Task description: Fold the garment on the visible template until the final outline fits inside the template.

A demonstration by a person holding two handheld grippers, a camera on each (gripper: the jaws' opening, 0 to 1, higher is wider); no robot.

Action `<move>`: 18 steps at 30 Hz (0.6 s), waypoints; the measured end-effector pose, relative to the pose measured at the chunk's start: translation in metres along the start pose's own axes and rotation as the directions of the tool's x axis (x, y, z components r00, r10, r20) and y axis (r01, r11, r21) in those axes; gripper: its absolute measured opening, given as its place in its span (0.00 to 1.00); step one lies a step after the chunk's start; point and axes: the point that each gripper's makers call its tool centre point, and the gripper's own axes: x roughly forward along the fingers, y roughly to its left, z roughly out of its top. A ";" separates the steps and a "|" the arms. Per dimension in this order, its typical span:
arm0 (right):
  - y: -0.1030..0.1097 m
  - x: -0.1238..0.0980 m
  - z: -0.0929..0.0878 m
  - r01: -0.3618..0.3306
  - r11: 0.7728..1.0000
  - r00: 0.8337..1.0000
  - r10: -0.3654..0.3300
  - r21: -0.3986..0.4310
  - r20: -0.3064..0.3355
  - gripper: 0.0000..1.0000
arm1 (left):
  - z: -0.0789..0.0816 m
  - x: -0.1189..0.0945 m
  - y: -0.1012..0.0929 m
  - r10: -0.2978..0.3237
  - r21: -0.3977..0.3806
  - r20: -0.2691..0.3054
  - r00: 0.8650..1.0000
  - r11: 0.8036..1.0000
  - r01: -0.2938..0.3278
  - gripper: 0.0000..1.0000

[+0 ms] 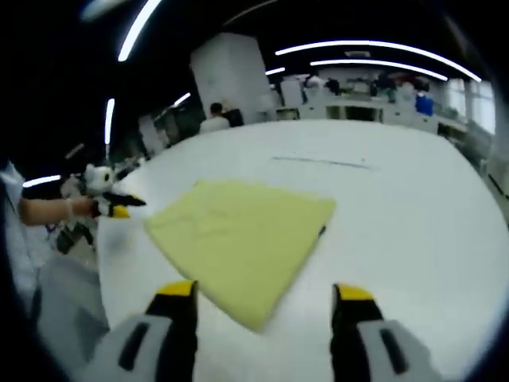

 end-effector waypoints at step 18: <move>0.011 0.015 -0.034 -0.036 0.992 0.998 0.041 0.123 -0.038 0.21 | -0.027 0.019 -0.005 -0.037 -0.079 -0.049 0.998 0.996 0.033 0.16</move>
